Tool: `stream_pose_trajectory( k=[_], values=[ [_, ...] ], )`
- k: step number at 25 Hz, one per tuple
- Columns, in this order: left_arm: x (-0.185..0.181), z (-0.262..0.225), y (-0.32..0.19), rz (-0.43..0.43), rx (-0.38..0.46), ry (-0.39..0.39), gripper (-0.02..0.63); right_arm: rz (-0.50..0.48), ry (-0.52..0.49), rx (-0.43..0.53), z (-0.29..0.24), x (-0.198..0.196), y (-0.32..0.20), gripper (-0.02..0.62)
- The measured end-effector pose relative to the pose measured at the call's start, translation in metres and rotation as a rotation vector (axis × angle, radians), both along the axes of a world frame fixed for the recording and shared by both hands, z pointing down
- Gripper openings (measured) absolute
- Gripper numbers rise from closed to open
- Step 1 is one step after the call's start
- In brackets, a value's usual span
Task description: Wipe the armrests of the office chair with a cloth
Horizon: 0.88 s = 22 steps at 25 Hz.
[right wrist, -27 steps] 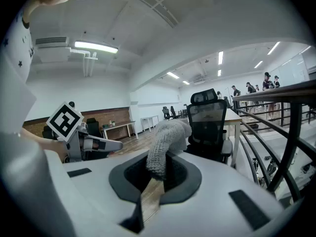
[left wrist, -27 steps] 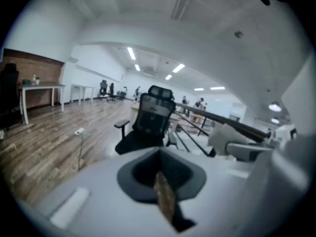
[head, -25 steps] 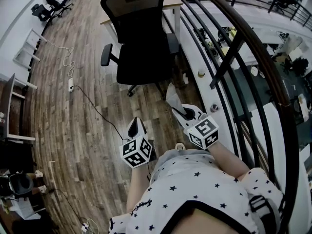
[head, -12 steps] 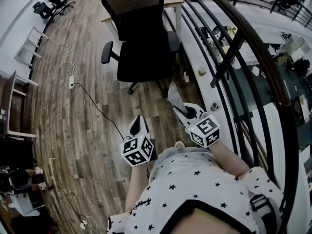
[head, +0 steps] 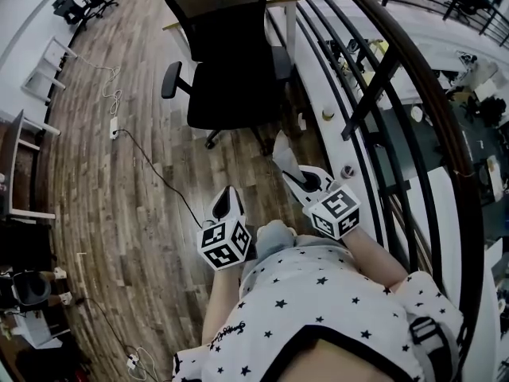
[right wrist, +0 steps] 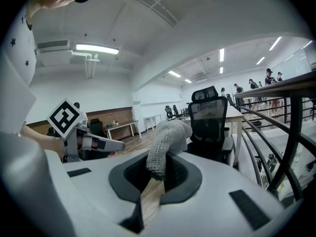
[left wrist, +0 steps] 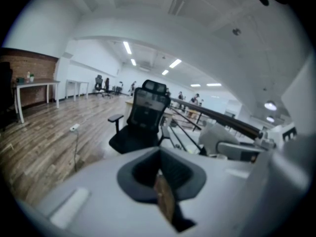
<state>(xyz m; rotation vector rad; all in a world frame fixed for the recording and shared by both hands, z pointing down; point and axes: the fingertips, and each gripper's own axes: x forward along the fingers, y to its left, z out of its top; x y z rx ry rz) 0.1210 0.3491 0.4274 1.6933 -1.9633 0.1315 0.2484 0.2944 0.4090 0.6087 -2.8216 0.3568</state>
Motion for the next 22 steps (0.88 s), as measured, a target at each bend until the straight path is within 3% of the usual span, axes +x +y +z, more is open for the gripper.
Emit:
stream_pose_trajectory(
  k=[14, 22],
  values=[
    [-0.013, 0.002, -0.049, 0.019, -0.001, -0.002, 0.003, -0.037, 0.009, 0.026, -0.001, -0.021, -0.034, 0.031],
    [-0.036, 0.004, -0.102, 0.029, 0.003, 0.014, 0.003, 0.023, 0.001, 0.047, -0.004, -0.039, -0.089, 0.031]
  ],
)
